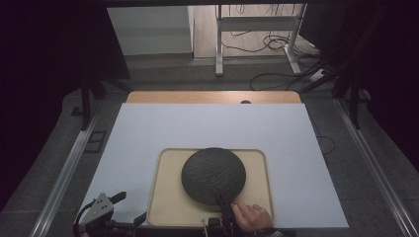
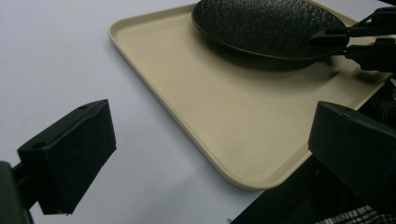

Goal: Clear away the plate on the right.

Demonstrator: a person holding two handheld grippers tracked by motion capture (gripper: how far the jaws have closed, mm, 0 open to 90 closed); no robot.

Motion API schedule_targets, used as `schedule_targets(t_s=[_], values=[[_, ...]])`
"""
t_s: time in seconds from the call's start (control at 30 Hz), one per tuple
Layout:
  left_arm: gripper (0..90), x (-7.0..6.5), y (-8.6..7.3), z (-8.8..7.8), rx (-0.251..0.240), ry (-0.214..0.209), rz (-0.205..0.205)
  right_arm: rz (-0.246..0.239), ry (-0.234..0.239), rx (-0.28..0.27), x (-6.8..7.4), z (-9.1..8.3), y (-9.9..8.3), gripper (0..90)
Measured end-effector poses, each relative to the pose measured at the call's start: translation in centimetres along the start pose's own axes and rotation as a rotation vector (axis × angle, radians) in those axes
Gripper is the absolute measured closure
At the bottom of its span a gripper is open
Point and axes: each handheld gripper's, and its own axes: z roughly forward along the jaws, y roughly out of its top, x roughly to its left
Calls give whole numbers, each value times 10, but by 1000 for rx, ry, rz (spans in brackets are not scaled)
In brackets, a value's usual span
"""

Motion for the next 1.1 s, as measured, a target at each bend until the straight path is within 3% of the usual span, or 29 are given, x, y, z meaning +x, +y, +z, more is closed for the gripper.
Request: schedule_targets(t_s=[0.23, 0.47, 0.53, 0.87, 1.1], values=[[5, 0, 0, 0, 1, 0, 0, 3, 45, 0, 2, 3, 0, 800], [5, 0, 0, 0, 4, 1, 3, 21, 56, -3, 0, 3, 0, 767], [5, 0, 0, 0, 3, 1, 3, 30, 67, 20, -3, 1, 0, 746], [5, -1, 0, 0, -3, 5, 0, 61, 71, -7, -6, -5, -1, 641], [6, 0, -1, -1, -1, 6, 1, 65, 72, -12, -8, -11, -3, 616]])
